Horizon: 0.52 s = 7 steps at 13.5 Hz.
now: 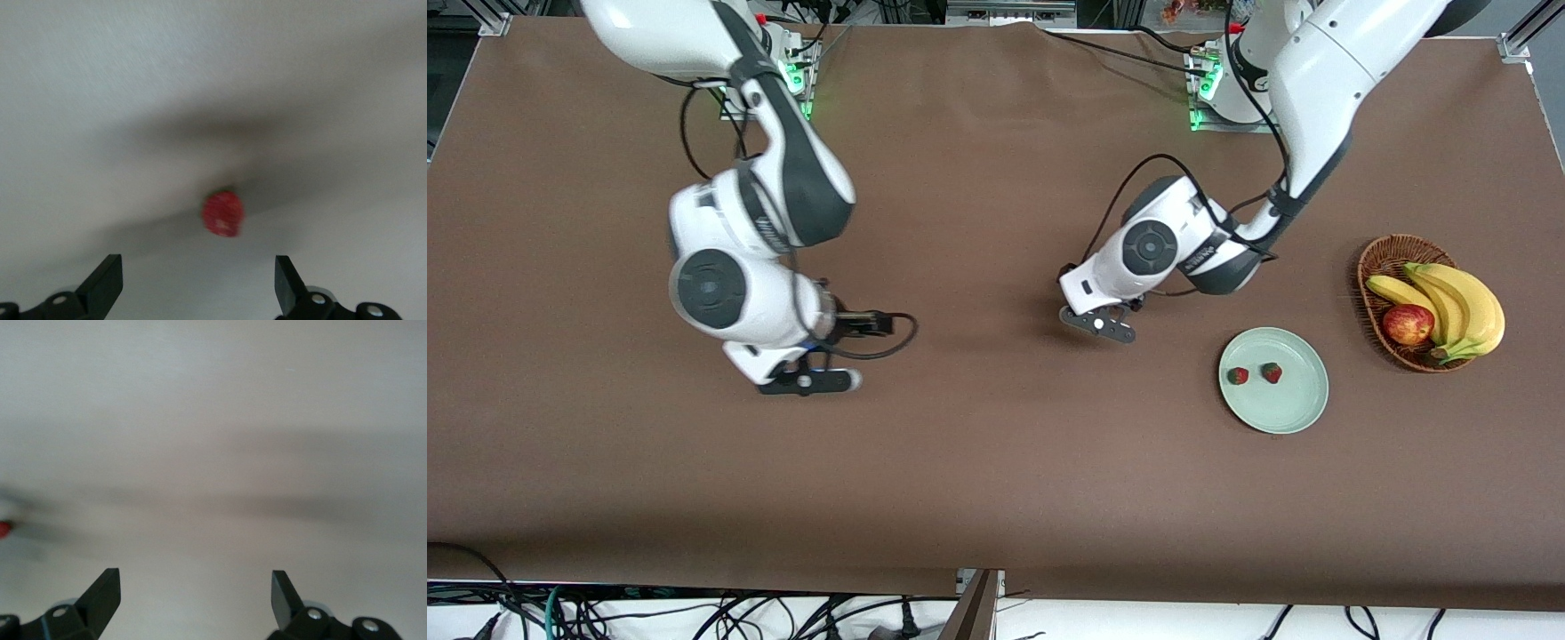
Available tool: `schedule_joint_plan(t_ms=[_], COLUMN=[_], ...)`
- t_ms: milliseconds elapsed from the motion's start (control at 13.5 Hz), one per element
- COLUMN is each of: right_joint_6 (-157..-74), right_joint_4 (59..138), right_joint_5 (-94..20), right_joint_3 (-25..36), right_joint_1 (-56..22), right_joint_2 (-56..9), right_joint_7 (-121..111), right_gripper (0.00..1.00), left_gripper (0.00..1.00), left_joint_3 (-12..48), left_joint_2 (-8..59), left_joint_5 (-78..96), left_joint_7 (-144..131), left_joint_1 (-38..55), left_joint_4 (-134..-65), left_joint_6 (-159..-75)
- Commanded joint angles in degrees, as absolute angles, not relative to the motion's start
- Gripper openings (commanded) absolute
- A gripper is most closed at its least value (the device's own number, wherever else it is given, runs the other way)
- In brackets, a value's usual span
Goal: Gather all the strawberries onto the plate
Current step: 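Grasp the strawberry with the left gripper while the right gripper retracts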
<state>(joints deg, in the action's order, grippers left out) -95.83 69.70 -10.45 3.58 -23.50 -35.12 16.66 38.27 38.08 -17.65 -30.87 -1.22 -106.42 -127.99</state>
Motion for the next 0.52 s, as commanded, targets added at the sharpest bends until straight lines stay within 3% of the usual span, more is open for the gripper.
schedule_joint_plan(t_ms=[0,223,445], right_joint_6=[-89.1,-81.9,-77.9], right_joint_4=[70.9,70.8,71.3], right_joint_5=[-10.1,-8.3,-3.0], right_joint_3=[7.7,13.6,12.8], right_joint_1=[-21.9,-21.6,-19.4], right_joint_2=[-30.5,-26.5,-20.4], right_joint_7=[11.3,5.0,5.1], right_gripper=[1.0,1.0,1.0], left_gripper=[1.0,1.0,1.0], left_joint_3=[36.7,36.7,36.7], left_joint_2=[38.4,39.9,41.1], left_joint_5=[-27.0,-40.8,-46.4], left_joint_7=[-45.6,-57.2,-58.3], left_joint_1=[3.9,6.6,6.6], left_joint_4=[-106.7,-106.7,-106.6], left_joint_6=[-128.6,-128.5,-128.7])
